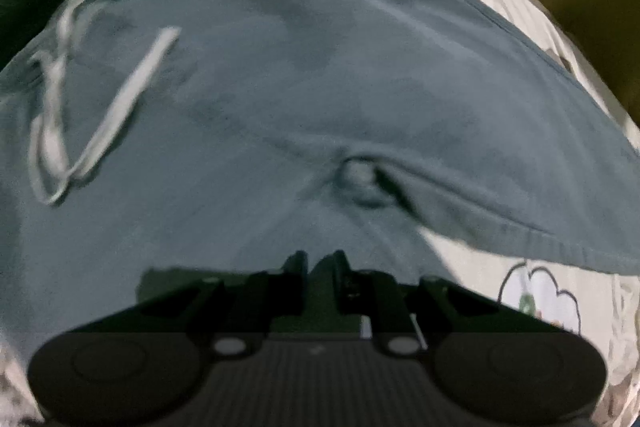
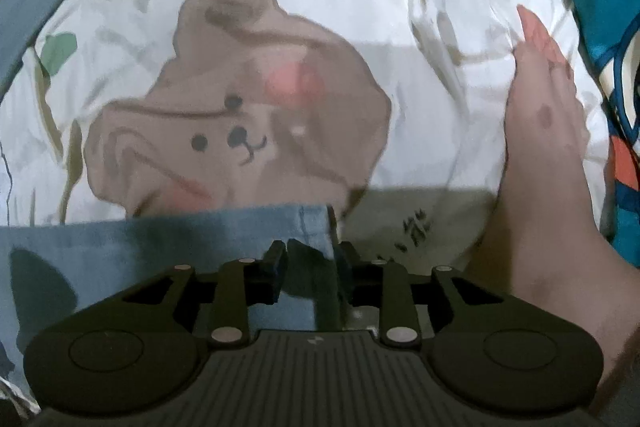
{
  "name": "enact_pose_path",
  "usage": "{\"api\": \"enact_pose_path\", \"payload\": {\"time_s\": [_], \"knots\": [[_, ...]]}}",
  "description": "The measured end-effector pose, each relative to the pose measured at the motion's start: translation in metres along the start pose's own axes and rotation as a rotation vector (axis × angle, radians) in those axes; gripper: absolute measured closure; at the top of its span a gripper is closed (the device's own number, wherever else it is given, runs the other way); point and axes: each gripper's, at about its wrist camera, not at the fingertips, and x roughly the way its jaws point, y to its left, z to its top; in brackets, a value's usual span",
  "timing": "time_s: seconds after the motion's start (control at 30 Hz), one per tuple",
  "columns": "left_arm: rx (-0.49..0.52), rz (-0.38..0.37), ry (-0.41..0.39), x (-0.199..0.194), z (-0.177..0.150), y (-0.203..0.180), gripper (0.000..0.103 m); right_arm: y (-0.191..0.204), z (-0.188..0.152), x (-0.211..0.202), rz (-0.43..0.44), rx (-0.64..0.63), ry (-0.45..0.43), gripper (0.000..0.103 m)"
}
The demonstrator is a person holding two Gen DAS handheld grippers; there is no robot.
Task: Fold clothes
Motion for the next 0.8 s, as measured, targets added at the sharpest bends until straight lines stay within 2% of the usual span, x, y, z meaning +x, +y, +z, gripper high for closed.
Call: {"api": "enact_pose_path", "payload": {"time_s": [0.2, 0.27, 0.37, 0.47, 0.57, 0.67, 0.8], "knots": [[-0.086, 0.045, 0.006, -0.045, -0.033, 0.039, 0.088, 0.0, -0.006, -0.001, -0.002, 0.039, 0.017, 0.064], [-0.102, 0.071, -0.005, -0.057, -0.034, 0.052, 0.082, 0.005, -0.005, -0.005, 0.013, 0.048, 0.016, 0.06], [-0.148, 0.097, -0.018, -0.07, -0.039, 0.07, 0.081, 0.016, -0.003, -0.01, 0.033, 0.044, 0.01, 0.055], [-0.18, 0.107, -0.026, -0.075, -0.044, 0.082, 0.081, 0.027, -0.008, -0.015, 0.057, 0.023, 0.0, 0.055], [-0.205, 0.11, -0.02, -0.074, -0.049, 0.095, 0.081, 0.033, -0.011, -0.015, 0.046, -0.013, -0.005, 0.054], [-0.227, 0.134, 0.006, -0.071, -0.057, 0.104, 0.081, 0.029, -0.012, -0.011, 0.026, -0.012, -0.002, 0.054], [-0.27, 0.177, 0.059, -0.067, -0.074, 0.106, 0.081, 0.034, -0.012, 0.01, 0.032, 0.012, 0.047, 0.054]]}}
